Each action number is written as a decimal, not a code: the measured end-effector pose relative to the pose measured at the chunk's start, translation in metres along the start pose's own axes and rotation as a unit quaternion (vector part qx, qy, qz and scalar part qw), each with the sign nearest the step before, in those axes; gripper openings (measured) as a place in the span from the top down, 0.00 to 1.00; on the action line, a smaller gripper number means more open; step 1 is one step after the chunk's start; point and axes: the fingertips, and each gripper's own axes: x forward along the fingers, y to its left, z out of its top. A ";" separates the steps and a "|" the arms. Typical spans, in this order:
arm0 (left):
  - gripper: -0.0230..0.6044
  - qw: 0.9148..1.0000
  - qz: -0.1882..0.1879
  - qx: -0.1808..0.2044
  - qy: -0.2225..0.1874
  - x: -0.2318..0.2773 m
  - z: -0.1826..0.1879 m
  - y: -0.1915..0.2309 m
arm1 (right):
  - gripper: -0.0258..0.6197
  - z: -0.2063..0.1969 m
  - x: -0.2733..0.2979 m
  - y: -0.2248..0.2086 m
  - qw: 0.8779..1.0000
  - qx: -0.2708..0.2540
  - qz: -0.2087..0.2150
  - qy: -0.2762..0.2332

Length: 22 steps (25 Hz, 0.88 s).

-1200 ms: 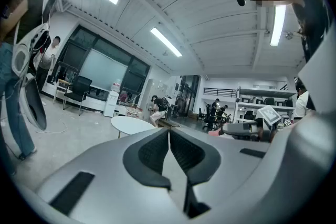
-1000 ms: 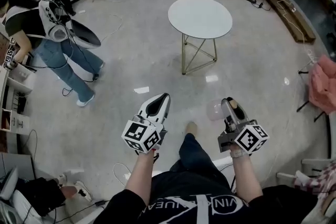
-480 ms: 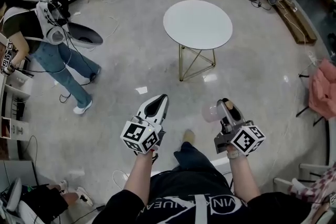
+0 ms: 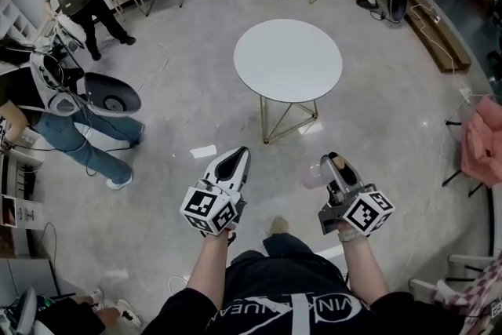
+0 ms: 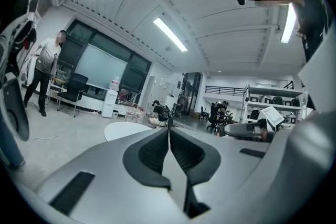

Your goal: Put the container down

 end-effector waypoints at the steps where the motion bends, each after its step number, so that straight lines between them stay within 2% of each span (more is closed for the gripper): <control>1: 0.94 1.000 -0.001 0.000 0.000 0.005 0.001 0.001 | 0.76 0.003 0.003 -0.003 1.000 0.001 -0.001 -0.001; 8: 0.94 1.000 0.006 -0.003 0.007 0.004 -0.002 -0.024 | 0.76 0.018 -0.017 -0.015 1.000 0.013 -0.004 -0.005; 14: 0.94 1.000 0.011 -0.008 0.007 0.027 -0.002 0.024 | 0.76 0.016 0.031 -0.031 1.000 0.015 -0.009 0.000; 22: 0.94 1.000 0.001 -0.015 0.012 0.068 -0.007 0.042 | 0.76 0.028 0.063 -0.055 1.000 0.013 -0.011 0.003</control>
